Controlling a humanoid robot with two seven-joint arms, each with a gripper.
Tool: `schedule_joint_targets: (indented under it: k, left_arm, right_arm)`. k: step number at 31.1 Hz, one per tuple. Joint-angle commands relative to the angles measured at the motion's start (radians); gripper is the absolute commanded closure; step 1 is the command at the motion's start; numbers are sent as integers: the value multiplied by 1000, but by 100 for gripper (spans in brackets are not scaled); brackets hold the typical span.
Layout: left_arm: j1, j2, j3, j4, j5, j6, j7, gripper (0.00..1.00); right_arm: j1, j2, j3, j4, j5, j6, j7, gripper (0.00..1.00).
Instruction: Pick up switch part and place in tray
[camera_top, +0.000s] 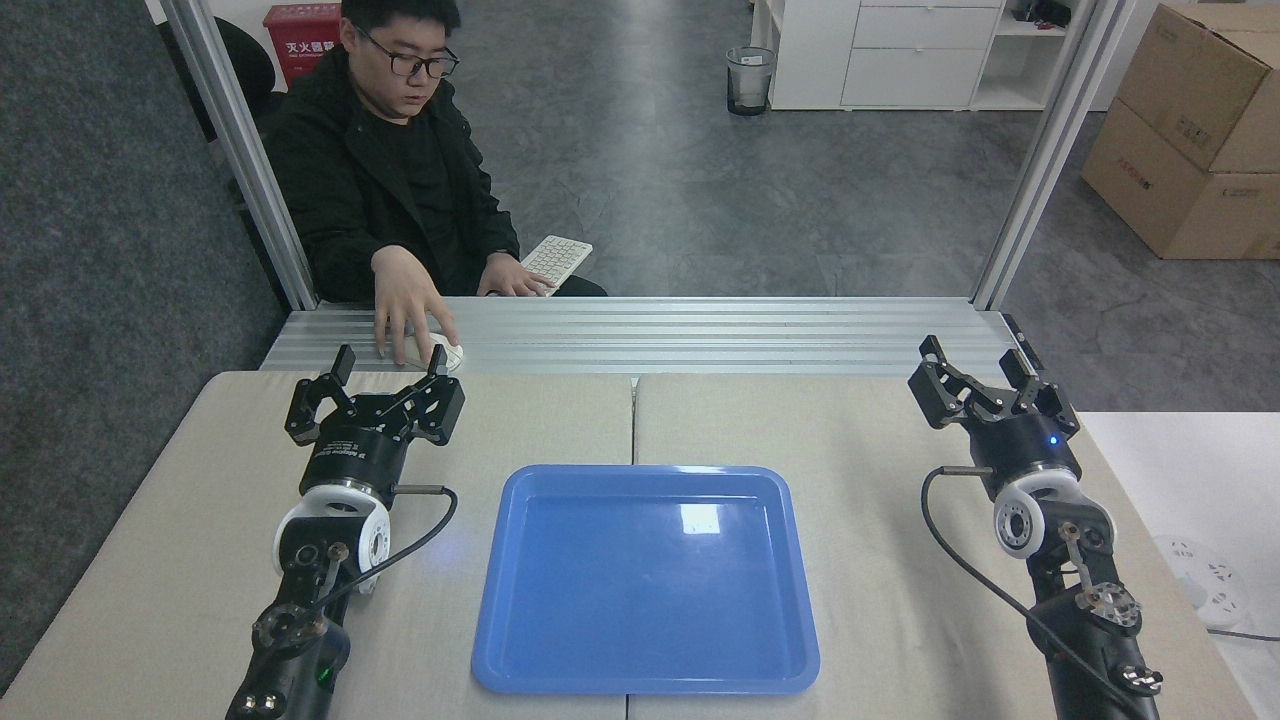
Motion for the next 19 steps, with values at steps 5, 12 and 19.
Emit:
schedule_joint_targets:
  k: [5,12,19]
  left_arm:
    - [4,-8,-31,4,-40,0,2,1]
    - [1,-3,-31,12,-43,-2,0,1]
    - [3,0,-29,50,-34,-11,4,1]
  right_arm:
    - [0,0,0,0,0,0,0,0]
    - [0,0,0,2,0,0,0,0]
    - [0,0,0,2,0,0,0,0]
